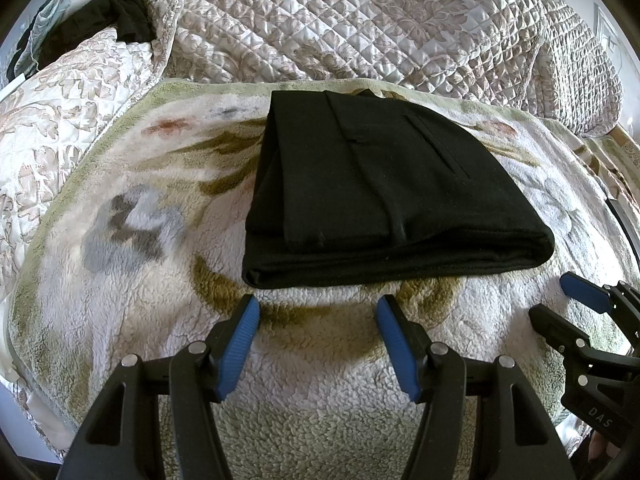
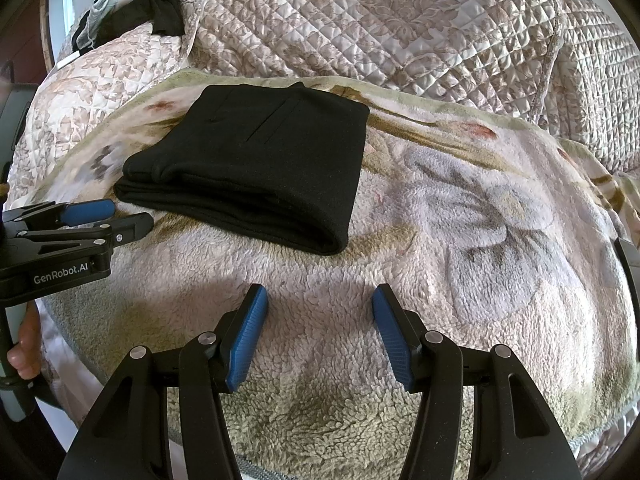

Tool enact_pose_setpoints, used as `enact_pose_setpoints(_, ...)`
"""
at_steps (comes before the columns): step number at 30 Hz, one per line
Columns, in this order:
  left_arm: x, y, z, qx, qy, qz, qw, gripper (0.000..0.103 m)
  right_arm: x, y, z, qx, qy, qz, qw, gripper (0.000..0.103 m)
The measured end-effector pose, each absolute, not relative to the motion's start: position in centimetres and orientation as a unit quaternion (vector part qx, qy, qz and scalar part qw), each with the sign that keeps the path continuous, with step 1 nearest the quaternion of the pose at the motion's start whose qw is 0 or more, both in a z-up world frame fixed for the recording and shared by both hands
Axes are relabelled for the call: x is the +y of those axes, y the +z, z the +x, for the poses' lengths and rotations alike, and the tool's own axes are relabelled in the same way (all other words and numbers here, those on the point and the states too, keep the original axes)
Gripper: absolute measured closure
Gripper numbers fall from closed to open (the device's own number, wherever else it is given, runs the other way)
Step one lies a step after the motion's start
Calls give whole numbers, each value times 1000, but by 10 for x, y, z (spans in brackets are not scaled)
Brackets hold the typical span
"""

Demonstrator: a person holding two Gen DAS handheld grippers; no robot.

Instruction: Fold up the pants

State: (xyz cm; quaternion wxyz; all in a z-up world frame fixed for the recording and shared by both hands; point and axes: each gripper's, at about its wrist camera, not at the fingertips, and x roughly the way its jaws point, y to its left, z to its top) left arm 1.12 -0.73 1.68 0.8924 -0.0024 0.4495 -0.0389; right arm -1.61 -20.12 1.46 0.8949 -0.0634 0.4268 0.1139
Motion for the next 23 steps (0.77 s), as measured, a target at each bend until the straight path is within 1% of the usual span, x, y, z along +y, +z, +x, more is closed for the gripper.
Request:
enact_pose_setpoints(15,-7,17,10,450,-38,-3,892,39,-201,14,-17,423,113,-65,897,47)
enact_pose_setpoints(23,-6,17,10,450,-38,-4,892,38,-203,10,-20,405,103,-68,906,38)
